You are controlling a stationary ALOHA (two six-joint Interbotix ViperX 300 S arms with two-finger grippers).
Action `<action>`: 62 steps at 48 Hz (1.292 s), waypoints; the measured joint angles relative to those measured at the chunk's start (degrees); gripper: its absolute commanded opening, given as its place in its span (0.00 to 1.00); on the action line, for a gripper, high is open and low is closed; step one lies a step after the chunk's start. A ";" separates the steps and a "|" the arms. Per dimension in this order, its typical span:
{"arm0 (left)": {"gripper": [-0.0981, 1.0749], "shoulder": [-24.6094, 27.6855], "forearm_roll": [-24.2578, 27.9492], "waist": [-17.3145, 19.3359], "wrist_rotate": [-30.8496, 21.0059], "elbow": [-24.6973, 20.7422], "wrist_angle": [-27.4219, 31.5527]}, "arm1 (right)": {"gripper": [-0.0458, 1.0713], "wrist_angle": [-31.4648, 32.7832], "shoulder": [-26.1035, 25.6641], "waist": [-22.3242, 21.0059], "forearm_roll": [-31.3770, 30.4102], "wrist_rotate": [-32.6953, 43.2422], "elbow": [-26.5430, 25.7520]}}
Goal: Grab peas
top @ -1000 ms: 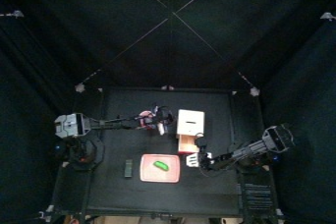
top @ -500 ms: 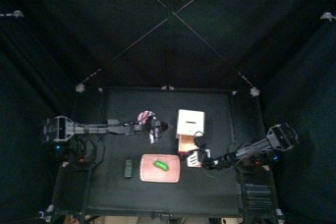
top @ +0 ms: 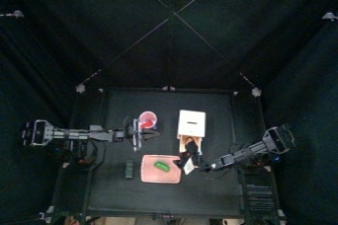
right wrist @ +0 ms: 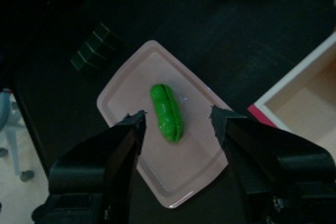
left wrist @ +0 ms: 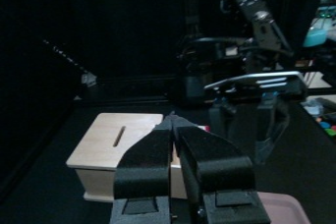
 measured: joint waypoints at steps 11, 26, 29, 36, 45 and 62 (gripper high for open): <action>0.45 -2.90 0.70 -0.62 -0.09 3.08 -1.76 | 0.84 -1.85 6.77 -0.70 -5.10 -0.18 -3.43; 0.45 -3.16 0.62 -0.70 -0.09 4.57 -3.43 | 0.83 -4.22 13.89 -1.67 -7.47 -5.19 -9.76; 0.45 -3.08 0.62 -0.79 -0.09 4.48 -3.43 | 0.83 -4.31 14.94 -1.67 -7.12 -7.21 -10.72; 0.45 -3.08 0.53 -1.05 -0.09 4.57 -3.43 | 0.83 -4.31 16.61 -1.76 -3.78 -12.83 -12.13; 0.45 -3.08 0.53 -1.05 -0.09 4.48 -3.43 | 0.83 -4.22 18.19 -1.93 3.87 -20.74 -13.01; 0.45 -3.08 0.53 -0.79 -0.09 4.48 -3.43 | 0.83 -3.08 21.71 -2.02 15.82 -33.75 -15.47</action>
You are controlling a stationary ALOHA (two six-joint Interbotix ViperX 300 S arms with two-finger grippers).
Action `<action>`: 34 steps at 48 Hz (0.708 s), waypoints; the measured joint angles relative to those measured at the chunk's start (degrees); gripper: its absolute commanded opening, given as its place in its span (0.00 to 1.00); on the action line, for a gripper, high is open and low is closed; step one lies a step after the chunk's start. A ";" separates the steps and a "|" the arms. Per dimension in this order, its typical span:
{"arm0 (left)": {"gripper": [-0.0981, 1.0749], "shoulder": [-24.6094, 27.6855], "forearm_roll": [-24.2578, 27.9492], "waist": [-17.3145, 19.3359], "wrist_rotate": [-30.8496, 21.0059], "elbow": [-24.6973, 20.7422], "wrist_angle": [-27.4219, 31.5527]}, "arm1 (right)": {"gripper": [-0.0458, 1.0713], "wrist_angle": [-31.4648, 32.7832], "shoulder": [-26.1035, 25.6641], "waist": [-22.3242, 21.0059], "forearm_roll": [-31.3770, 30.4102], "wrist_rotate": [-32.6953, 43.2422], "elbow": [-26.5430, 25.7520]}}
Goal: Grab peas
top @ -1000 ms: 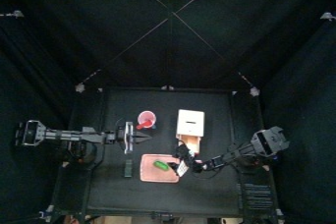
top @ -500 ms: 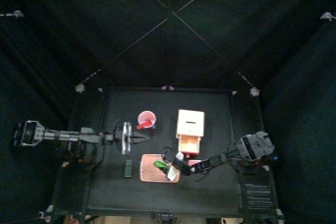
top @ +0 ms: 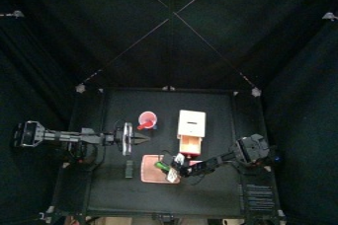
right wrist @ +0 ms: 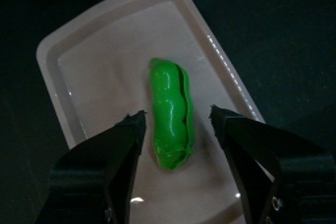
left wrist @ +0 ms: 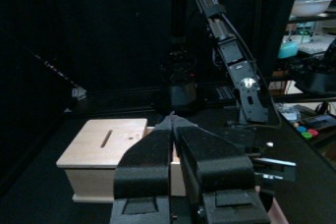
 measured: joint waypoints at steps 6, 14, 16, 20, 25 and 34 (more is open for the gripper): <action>0.45 0.00 0.00 0.00 0.00 0.00 0.00 | 0.83 0.18 1.23 0.00 2.55 -2.90 -0.79; 0.45 0.00 0.00 0.00 0.00 0.00 0.00 | 0.81 0.35 2.37 0.00 4.39 -5.36 -1.85; 0.45 -0.09 0.00 0.00 0.00 0.00 0.00 | 0.80 0.53 2.46 0.00 5.01 -5.71 -2.02; 0.45 0.00 0.09 0.00 0.00 0.00 -0.09 | 0.77 1.14 2.37 0.09 5.80 -5.98 -2.11; 0.45 -0.09 0.00 0.00 0.00 0.00 -0.09 | 0.74 1.67 2.37 0.00 5.89 -5.98 -2.20; 0.45 0.00 0.00 0.00 0.00 0.00 -0.26 | 0.71 1.76 2.37 0.00 6.06 -5.98 -2.37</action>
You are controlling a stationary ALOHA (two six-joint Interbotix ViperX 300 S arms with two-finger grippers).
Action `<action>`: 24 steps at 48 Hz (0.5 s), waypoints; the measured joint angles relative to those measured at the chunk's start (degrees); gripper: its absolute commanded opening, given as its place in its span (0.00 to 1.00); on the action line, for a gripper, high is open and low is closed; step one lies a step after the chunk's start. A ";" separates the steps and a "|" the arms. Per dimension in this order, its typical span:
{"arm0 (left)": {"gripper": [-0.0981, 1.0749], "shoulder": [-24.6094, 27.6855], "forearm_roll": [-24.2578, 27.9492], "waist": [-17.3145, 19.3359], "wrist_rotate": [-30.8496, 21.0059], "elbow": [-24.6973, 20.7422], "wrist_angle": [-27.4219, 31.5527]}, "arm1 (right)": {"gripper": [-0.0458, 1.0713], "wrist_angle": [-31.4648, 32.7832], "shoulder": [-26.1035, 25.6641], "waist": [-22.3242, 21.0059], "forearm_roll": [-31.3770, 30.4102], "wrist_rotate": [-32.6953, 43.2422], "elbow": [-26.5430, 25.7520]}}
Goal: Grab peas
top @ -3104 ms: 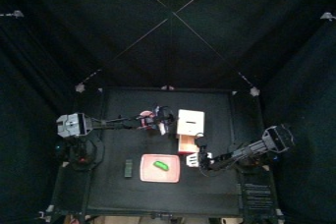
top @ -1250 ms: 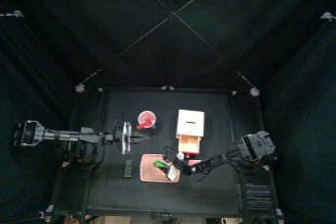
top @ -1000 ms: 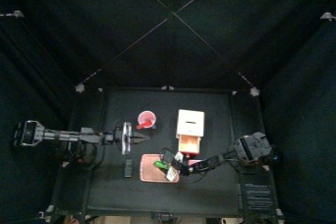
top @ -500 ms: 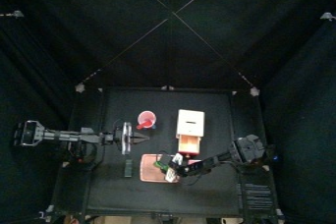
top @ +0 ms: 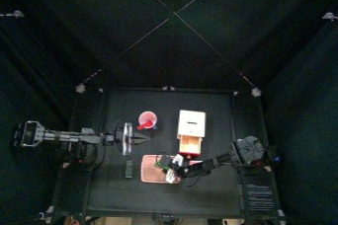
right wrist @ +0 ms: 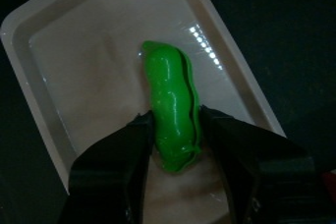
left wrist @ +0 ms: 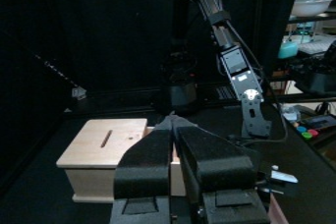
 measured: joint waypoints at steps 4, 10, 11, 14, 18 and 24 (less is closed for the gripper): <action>0.45 0.00 0.00 0.00 0.00 0.00 -0.18 | 0.71 0.00 0.00 0.00 0.00 0.00 -0.09; 0.45 -0.09 0.00 0.00 0.00 0.00 -0.18 | 0.71 0.00 -0.09 0.09 0.09 0.09 0.00; 0.45 0.00 0.00 -0.09 0.00 0.00 -0.18 | 0.71 0.00 -0.35 0.00 0.09 0.00 -0.09; 0.45 0.00 -0.09 0.00 0.00 0.00 -0.18 | 0.71 0.00 -1.41 0.00 0.18 0.09 -0.09; 0.45 0.00 -0.09 0.00 0.00 0.00 -0.26 | 0.71 0.09 -3.34 0.00 0.18 0.00 -0.09; 0.45 0.00 -0.09 0.00 0.00 0.00 -0.44 | 0.71 0.09 -5.89 0.00 0.18 0.00 0.00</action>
